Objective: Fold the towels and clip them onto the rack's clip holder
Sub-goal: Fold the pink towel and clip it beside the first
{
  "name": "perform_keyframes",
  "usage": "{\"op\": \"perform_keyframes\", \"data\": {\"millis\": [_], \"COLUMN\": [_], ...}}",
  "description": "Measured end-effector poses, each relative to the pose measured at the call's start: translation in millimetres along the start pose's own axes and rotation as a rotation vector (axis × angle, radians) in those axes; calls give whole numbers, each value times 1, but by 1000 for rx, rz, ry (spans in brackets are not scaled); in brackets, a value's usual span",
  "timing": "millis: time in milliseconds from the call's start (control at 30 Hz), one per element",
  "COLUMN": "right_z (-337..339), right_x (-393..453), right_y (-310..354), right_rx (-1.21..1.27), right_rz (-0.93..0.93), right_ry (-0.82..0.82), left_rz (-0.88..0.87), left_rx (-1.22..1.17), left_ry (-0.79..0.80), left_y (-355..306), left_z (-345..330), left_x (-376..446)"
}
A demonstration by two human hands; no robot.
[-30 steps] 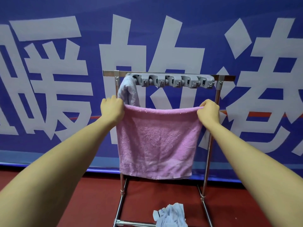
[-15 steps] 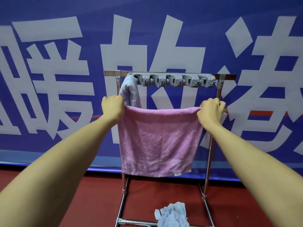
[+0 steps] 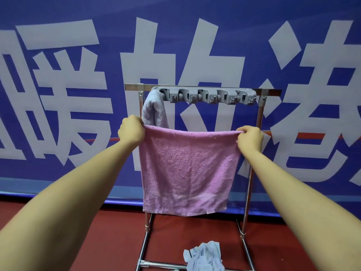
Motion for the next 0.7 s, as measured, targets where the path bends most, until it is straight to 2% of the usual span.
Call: {"op": "perform_keyframes", "data": {"millis": [67,133,233,333,433,533,700], "right_z": [2,4,2,-8,-20,-30,-38], "right_x": [-3,-9,-22,-35,-43,-49,-54], "right_y": [-2,-1,3,13,31,48,62], "right_rx": [59,83,112,192,268,337,462], "right_rz": [28,86,173,241,330,386,323], "right_ry": [3,29,100,185,259,322,350], "left_rz": [31,41,-105,-324,-507,-575,-613], "left_rx": [-222,-308,-204,-105,-145,-232,-309], "left_ry": [42,28,32,126,208,253,315], "left_y": [-2,-4,-12,-25,-44,-63,-85], "left_z": [0,2,-4,-17,-24,-28,-39], "left_x": [-2,-7,-16,-30,-46,-60,-77]}}
Point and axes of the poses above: each hand's wrist, its own x-axis towards the middle knuckle, its own z-axis out of the back of the hand, y = z × x, the point moved 4 cm from there along x, towards the middle knuckle, and after that the axes turned 10 degrees about z, right-handed, at the moved point
